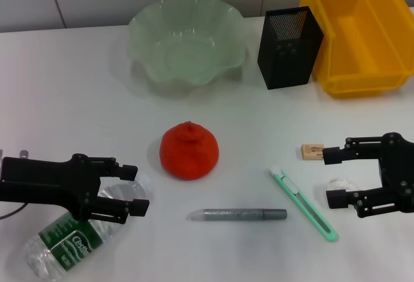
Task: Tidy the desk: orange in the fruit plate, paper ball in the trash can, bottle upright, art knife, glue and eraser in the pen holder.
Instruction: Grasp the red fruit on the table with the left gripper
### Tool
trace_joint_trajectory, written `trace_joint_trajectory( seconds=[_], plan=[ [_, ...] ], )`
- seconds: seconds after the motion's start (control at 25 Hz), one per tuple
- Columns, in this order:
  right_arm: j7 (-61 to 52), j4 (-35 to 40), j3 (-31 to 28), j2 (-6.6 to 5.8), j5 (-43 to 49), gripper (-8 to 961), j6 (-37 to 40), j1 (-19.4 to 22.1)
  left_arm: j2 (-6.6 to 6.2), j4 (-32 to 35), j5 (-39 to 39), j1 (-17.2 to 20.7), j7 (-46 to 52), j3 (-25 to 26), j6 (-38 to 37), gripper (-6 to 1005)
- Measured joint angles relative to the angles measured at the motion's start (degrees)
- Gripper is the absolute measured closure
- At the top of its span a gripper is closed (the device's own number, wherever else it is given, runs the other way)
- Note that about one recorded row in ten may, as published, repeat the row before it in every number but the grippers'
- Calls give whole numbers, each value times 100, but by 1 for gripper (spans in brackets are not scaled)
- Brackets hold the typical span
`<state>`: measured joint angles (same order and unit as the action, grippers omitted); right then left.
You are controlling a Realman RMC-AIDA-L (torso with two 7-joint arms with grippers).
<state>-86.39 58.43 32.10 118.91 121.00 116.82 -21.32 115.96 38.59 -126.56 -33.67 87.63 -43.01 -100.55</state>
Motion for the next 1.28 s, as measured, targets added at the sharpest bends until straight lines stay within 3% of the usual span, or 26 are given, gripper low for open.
trace_joint_trajectory(
  seconds=[0.52,0.8,1.2,1.28],
  plan=[
    [-6,11,7,-8,33,168,41,-5,14,115,-1,-3,4,0,200,174],
    [-7,-34,7,-8,38,169,-8,146,190,519,-19,-204,105,-98,1091,175],
    [-4,-174,7,1,38,169,-94,304,266,386,-202,-511,293,-488,2087,177],
    [-4,-191,7,-4,38,169,-111,304,292,267,-123,-546,341,-791,2580,177]
  ],
)
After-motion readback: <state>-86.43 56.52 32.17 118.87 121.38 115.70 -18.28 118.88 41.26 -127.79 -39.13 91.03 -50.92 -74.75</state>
